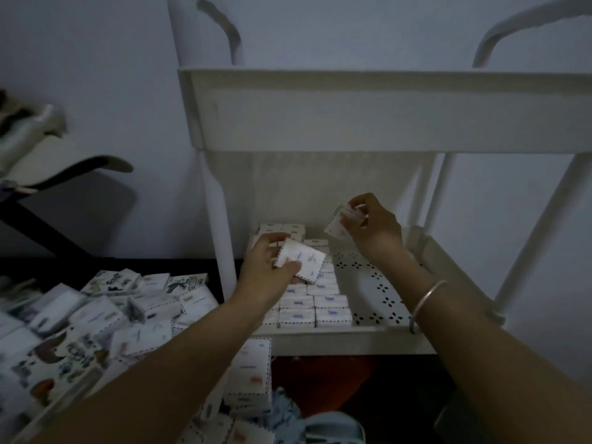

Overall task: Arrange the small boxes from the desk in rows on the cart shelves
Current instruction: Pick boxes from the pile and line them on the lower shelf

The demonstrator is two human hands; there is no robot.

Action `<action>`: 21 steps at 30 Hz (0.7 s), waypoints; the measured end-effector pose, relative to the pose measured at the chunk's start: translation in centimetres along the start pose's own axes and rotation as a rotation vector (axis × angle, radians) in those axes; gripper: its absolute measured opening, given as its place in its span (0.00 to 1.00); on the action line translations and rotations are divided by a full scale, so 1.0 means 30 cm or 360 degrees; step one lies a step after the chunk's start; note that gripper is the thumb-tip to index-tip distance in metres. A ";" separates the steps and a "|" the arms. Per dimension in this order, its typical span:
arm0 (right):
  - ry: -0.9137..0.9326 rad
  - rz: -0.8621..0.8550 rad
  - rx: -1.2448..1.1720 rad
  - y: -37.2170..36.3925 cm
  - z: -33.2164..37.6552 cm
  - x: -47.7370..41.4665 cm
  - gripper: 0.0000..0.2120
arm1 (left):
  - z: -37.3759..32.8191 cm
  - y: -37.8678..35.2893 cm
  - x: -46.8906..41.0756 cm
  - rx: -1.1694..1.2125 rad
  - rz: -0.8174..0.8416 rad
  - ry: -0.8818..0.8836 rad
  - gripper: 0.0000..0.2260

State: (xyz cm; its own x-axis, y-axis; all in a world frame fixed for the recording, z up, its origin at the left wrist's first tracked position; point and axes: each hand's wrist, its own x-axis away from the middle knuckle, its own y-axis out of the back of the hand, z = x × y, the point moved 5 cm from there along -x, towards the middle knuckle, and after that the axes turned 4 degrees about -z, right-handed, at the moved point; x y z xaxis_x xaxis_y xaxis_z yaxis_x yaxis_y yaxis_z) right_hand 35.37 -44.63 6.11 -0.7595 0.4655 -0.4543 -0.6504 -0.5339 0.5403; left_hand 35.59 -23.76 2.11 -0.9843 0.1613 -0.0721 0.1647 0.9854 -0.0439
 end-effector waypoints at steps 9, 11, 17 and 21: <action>0.0057 0.0303 -0.0186 -0.185 -0.048 -0.056 0.10 | -0.003 0.002 0.004 -0.0006 -0.0004 -0.0062 0.13; 0.0056 0.0411 -0.0279 -0.209 -0.053 -0.050 0.08 | -0.004 0.000 0.005 0.0005 -0.0005 -0.0081 0.13; 0.0018 0.0678 -0.0224 -0.257 -0.069 -0.026 0.12 | -0.001 -0.008 0.007 -0.0098 -0.0009 -0.0114 0.14; -0.0135 0.0727 -0.0243 -0.255 -0.069 -0.016 0.16 | -0.113 -0.029 -0.034 -0.0474 -0.0227 -0.0483 0.16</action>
State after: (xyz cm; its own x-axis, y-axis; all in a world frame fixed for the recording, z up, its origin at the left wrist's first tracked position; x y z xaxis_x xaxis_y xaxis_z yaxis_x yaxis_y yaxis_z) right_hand 40.69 -42.24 0.74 -0.9683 0.2118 -0.1323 -0.2494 -0.7914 0.5581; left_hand 36.24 -24.60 5.60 -0.9251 0.0428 -0.3773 -0.0410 0.9766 0.2111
